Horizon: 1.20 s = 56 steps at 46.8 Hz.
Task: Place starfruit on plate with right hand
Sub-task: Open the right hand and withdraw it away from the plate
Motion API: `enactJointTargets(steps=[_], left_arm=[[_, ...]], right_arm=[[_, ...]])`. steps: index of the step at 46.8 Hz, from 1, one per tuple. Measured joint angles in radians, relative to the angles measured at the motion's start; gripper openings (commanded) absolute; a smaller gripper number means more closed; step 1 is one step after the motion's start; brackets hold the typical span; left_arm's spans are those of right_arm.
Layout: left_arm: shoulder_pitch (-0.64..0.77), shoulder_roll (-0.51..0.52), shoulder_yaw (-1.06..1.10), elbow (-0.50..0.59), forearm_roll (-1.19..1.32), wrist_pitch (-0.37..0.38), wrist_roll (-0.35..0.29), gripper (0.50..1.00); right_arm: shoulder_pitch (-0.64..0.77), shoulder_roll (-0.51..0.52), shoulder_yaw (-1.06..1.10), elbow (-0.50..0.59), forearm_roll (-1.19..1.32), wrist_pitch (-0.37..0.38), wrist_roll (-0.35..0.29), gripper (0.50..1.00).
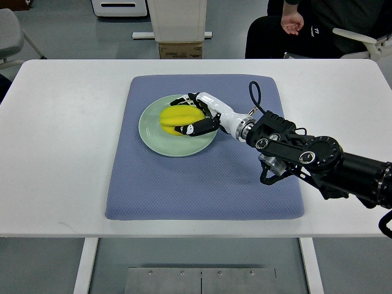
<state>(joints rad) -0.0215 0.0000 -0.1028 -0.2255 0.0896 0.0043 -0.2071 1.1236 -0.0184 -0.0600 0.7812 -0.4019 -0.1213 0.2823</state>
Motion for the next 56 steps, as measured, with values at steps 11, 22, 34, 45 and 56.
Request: enactJointTargets(steps=[11, 22, 34, 45, 56], left_arm=[[0.000, 0.000, 0.000, 0.000, 0.000, 0.000, 0.000, 1.000], [0.000, 0.000, 0.000, 0.000, 0.000, 0.000, 0.000, 1.000], [0.000, 0.000, 0.000, 0.000, 0.000, 0.000, 0.000, 1.000], [0.000, 0.000, 0.000, 0.000, 0.000, 0.000, 0.000, 1.000], [0.000, 0.000, 0.000, 0.000, -0.001, -0.001, 0.000, 1.000]], right_arm=[[0.001, -0.003, 0.003, 0.001, 0.001, 0.000, 0.003, 1.000], [-0.011, -0.031, 0.120, 0.004, 0.051, -0.002, -0.002, 1.000], [-0.051, -0.040, 0.233, 0.000, 0.080, -0.010, 0.002, 1.000], [-0.139, -0.103, 0.431, -0.001, 0.096, -0.010, -0.002, 1.000], [-0.251, -0.161, 0.642, 0.001, 0.235, 0.001, -0.002, 1.000]])
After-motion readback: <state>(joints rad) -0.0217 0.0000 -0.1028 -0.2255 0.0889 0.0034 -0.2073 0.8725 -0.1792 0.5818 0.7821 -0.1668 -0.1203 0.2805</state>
